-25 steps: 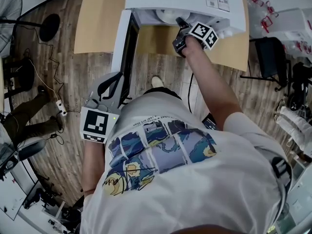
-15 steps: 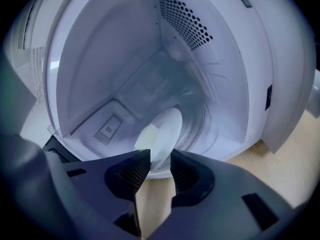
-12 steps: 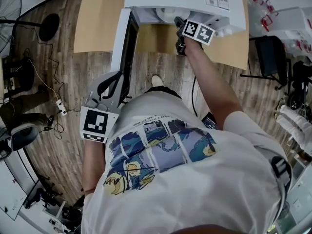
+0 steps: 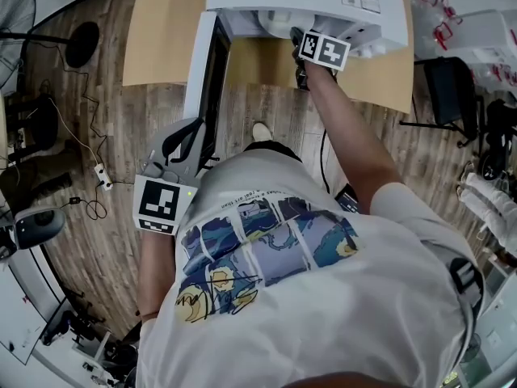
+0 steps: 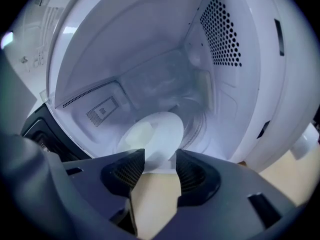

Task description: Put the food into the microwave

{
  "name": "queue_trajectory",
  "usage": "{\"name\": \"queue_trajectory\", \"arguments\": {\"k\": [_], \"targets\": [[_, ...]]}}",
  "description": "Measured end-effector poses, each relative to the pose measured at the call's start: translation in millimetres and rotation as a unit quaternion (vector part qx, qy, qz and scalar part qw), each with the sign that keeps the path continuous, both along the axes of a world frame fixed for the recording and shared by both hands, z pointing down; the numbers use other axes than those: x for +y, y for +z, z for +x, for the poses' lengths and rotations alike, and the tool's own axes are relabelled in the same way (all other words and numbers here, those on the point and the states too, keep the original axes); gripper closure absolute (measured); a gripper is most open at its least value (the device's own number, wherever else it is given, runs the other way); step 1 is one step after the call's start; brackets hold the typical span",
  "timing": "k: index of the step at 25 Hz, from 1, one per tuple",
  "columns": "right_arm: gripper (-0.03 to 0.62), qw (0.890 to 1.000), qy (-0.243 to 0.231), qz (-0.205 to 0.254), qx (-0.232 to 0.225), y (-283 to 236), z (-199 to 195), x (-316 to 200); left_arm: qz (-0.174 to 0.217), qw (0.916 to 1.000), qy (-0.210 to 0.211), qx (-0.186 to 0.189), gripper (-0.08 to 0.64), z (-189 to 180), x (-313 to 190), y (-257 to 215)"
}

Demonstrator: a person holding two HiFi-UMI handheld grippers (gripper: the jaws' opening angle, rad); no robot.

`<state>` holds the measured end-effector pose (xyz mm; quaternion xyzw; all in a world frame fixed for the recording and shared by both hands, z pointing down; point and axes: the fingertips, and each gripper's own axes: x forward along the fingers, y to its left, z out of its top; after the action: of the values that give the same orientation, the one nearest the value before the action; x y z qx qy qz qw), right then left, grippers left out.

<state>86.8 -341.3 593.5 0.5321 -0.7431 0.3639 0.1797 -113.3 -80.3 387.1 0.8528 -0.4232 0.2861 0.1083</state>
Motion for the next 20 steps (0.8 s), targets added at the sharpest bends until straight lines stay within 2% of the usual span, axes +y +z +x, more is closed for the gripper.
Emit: {"name": "queue_trajectory", "arguments": {"k": [6,20], "targets": [[0.394,1.000,0.003,0.005,0.022,3.1,5.0,1.3,0.000,1.0000,-0.001,0.000,0.551,-2.0,2.8,0.7],[0.394,0.999,0.007,0.036,0.015,-21.3,8.2,21.2,0.009,0.9998,0.020,0.003,0.551,0.0,12.0,-1.0]]}}
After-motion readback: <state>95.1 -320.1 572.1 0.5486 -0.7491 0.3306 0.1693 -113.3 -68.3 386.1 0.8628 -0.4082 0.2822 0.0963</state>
